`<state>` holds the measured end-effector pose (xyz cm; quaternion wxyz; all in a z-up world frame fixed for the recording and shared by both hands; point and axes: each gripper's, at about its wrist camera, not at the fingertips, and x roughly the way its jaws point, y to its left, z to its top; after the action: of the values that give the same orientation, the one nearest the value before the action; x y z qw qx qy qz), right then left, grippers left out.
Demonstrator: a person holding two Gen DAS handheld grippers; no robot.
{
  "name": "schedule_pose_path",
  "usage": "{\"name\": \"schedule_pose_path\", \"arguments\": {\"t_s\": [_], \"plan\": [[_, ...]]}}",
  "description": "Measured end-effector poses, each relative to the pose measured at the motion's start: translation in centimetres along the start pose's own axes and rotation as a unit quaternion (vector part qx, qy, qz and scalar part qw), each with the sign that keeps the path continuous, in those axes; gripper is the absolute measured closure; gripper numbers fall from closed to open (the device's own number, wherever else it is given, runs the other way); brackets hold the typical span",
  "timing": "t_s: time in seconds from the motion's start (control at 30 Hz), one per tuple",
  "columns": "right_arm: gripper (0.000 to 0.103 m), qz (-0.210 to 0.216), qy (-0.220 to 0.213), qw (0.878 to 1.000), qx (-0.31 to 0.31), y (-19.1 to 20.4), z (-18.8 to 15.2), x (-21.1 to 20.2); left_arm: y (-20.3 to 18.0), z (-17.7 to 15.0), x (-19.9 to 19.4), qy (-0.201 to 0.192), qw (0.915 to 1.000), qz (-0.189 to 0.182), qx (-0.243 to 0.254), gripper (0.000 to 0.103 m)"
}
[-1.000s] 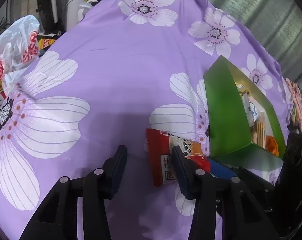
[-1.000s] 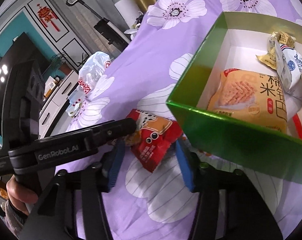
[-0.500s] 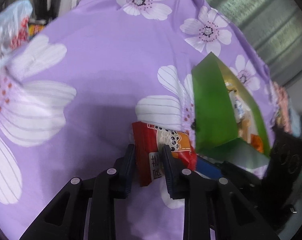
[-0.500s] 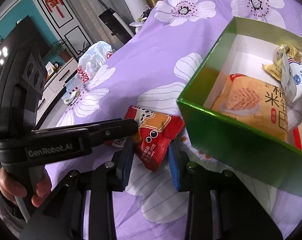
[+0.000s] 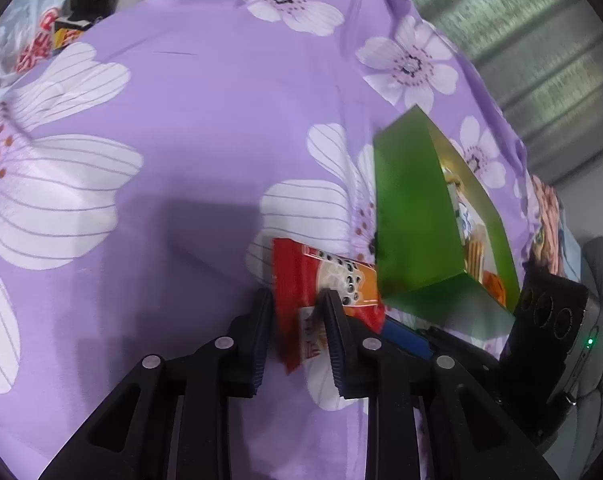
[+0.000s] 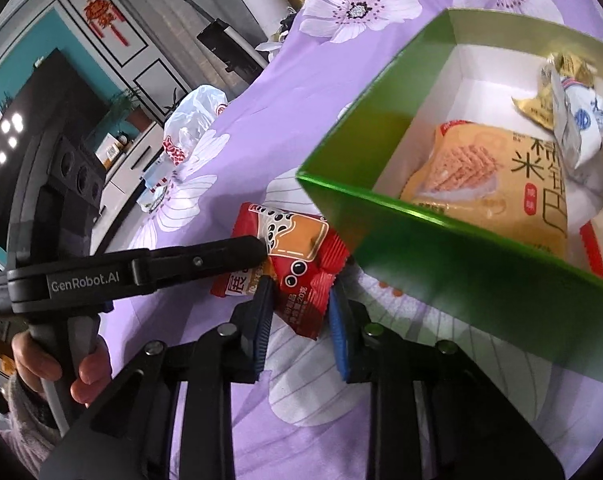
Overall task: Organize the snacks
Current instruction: 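Grasp the red snack packet with the left tool, then lift the red packet and carry it over the green box, left tool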
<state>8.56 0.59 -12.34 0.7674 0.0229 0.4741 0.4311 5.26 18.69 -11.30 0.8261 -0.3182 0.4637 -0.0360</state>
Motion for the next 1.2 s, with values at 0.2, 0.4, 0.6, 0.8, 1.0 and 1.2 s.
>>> {"name": "schedule_pose_path", "arguments": {"t_s": [0.2,0.4,0.6,0.8,1.0,1.2], "plan": [[0.077,-0.020,-0.013,0.999,-0.021,0.9,-0.1,-0.9,-1.2,-0.2,-0.6,-0.009,0.9997,0.016,0.018,0.087],[0.077,-0.016,-0.033,0.999,-0.027,1.5,-0.6,-2.7,-3.1,-0.9,-2.3,-0.027,0.9980,0.022,0.052,0.088],[0.077,-0.015,-0.048,0.998,-0.036,2.5,-0.9,-4.4,-4.4,-1.6,-4.0,-0.043,0.9963,0.022,0.071,0.088],[0.077,-0.016,-0.062,0.997,-0.042,3.3,-1.2,-6.2,-5.7,-2.2,-5.5,-0.055,0.9943,0.020,0.090,0.088],[0.077,-0.021,-0.077,0.996,-0.049,4.0,-1.8,-7.8,-6.8,-2.5,-6.5,-0.066,0.9923,0.007,0.105,0.088],[0.077,-0.035,-0.090,0.994,-0.048,4.1,-2.4,-9.4,-8.3,-2.9,-6.7,-0.068,0.9902,-0.003,0.122,0.088]]}}
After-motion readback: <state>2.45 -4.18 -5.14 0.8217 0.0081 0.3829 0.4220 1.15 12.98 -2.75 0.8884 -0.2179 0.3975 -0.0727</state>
